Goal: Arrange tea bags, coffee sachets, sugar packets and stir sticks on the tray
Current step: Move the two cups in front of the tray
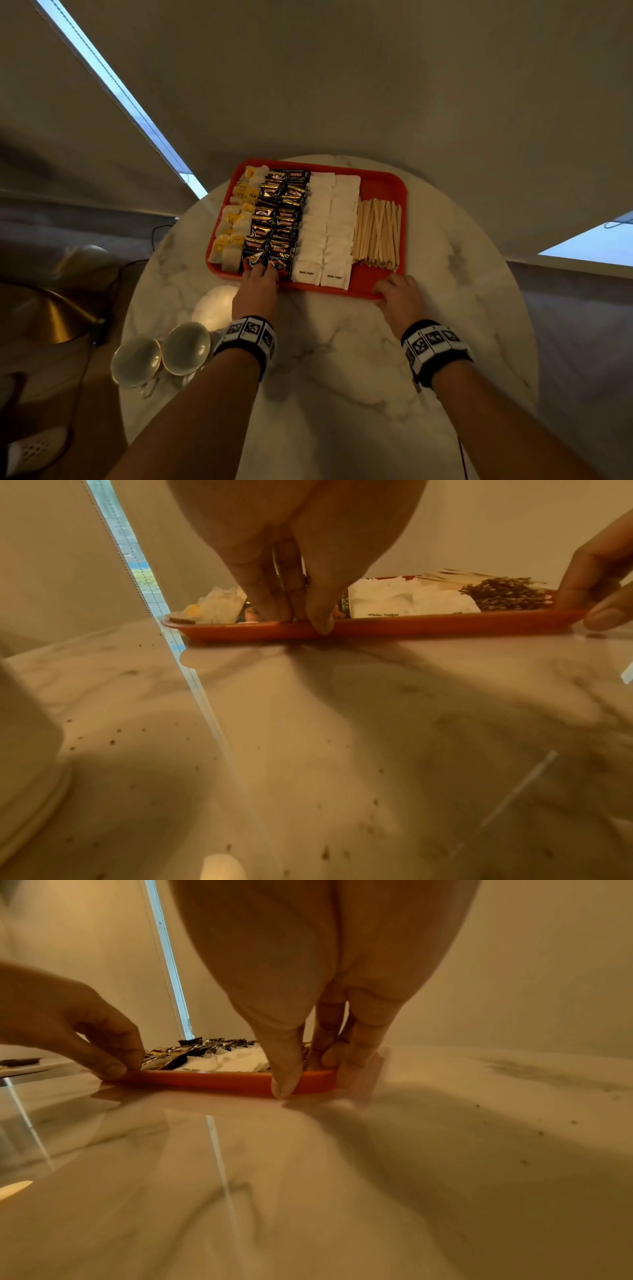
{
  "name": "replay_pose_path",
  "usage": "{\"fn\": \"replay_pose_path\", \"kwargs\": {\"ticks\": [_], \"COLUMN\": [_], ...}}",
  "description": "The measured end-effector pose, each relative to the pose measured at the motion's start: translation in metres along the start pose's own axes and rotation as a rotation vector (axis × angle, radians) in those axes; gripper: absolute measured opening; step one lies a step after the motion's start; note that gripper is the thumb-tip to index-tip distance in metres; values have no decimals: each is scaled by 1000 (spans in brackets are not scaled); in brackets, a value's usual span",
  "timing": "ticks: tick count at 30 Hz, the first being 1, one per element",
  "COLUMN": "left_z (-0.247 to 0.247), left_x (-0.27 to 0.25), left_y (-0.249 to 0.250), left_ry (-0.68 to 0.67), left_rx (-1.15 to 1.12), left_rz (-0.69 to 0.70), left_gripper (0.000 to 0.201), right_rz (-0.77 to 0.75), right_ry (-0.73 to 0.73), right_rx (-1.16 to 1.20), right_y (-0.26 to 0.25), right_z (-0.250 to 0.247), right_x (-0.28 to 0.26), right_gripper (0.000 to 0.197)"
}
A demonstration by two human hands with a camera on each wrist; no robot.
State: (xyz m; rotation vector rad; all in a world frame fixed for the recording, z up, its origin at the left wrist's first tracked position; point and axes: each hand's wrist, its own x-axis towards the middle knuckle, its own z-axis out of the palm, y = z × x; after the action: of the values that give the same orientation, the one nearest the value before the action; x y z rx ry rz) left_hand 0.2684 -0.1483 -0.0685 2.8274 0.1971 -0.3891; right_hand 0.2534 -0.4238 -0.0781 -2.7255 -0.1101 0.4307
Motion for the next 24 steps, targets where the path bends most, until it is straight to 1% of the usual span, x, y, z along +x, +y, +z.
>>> {"fn": "replay_pose_path", "kwargs": {"ticks": [5,10,12,15,17,20,24], "left_z": [-5,-12,-19,-33,-42,-50,-50], "left_x": [4,-19,-40,-79,-105,-138,-171], "left_y": [-1,-1,-1,-9,-22,-58,-118], "left_ry": [4,-1,40,149,201,289,382], "left_rx": [-5,-135,-218,-378,-482,-586,-633], "left_rz": [-4,-10,21,76,64,14,-117], "left_gripper": [28,27,25,19,18,17,18], "right_rz": [20,49,34,25,14,-16,-48], "right_ry": [-25,66,61,-8,-66,-113,-157], "right_rx": [-6,55,90,153,175,199,206], "right_y": [-8,-33,-54,-94,-123,-168,-220], "right_z": [-8,-14,-11,-2,7,25,53], "right_x": [4,-22,-39,-67,-86,-108,-125], "right_gripper": [29,30,27,24,23,23,27]}}
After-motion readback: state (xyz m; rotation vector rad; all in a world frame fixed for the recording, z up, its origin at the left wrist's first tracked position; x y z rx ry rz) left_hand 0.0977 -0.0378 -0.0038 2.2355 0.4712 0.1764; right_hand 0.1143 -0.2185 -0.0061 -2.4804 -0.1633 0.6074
